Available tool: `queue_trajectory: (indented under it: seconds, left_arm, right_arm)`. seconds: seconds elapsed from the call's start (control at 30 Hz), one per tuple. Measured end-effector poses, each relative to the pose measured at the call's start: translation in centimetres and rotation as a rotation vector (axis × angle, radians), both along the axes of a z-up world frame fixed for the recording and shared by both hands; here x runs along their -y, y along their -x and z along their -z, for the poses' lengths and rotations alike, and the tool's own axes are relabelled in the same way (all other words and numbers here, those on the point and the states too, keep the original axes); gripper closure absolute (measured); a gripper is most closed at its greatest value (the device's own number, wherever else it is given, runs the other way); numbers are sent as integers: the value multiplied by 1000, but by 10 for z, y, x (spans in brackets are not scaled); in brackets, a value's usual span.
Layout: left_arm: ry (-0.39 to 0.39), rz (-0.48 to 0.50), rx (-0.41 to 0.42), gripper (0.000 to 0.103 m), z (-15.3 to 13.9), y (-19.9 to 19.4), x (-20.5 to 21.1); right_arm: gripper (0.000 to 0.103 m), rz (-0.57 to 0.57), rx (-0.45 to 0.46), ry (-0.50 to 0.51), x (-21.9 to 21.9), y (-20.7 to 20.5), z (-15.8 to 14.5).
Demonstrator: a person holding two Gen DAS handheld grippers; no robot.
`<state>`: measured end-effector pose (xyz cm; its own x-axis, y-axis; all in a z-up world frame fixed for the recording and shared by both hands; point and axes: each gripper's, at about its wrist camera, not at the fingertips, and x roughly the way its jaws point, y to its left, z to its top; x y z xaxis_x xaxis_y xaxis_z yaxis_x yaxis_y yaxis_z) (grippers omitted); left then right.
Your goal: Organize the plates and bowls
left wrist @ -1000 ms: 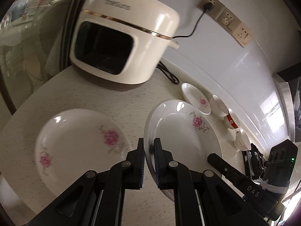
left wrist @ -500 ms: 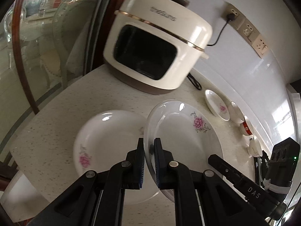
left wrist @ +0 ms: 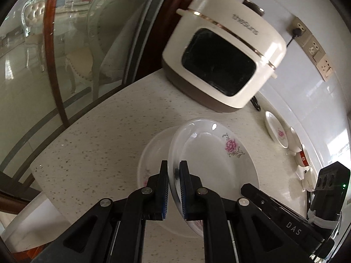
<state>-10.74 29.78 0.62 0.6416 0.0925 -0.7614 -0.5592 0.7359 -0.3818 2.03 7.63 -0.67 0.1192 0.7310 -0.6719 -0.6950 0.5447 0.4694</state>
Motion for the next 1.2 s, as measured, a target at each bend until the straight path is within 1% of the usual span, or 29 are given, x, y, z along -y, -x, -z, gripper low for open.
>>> queue_trajectory:
  seconds: [0.23, 0.57, 0.63, 0.73, 0.8, 0.83, 0.93, 0.97, 1.1, 1.2]
  left_arm:
    - [11, -8, -5, 92, 8, 4, -2]
    - [19, -28, -18, 91, 13, 9, -6]
    - [24, -34, -24, 89, 13, 14, -6]
    - [17, -40, -21, 84, 13, 17, -6]
    - [14, -40, -23, 84, 12, 17, -7]
    - [9, -41, -21, 81, 11, 18, -7]
    - [7, -40, -12, 78, 11, 20, -8]
    - [8, -39, -11, 78, 11, 20, -9]
    - [10, -39, -5, 78, 11, 21, -9]
    - [12, -40, -1, 78, 11, 22, -10]
  right_arm:
    - [85, -4, 29, 19, -8, 2, -2]
    - [85, -10, 100, 55, -16, 10, -2]
    - [84, -9, 116, 62, -18, 11, -3]
    - [78, -15, 159, 82, -23, 18, -5]
    - [77, -16, 188, 95, -26, 22, -5]
    - [77, -16, 197, 97, -27, 23, -5]
    - [77, -18, 197, 93, -27, 19, -4]
    - [76, -20, 194, 100, -28, 19, -3]
    - [56, -38, 163, 95, -27, 21, 4]
    - [55, -36, 149, 83, -25, 19, 7]
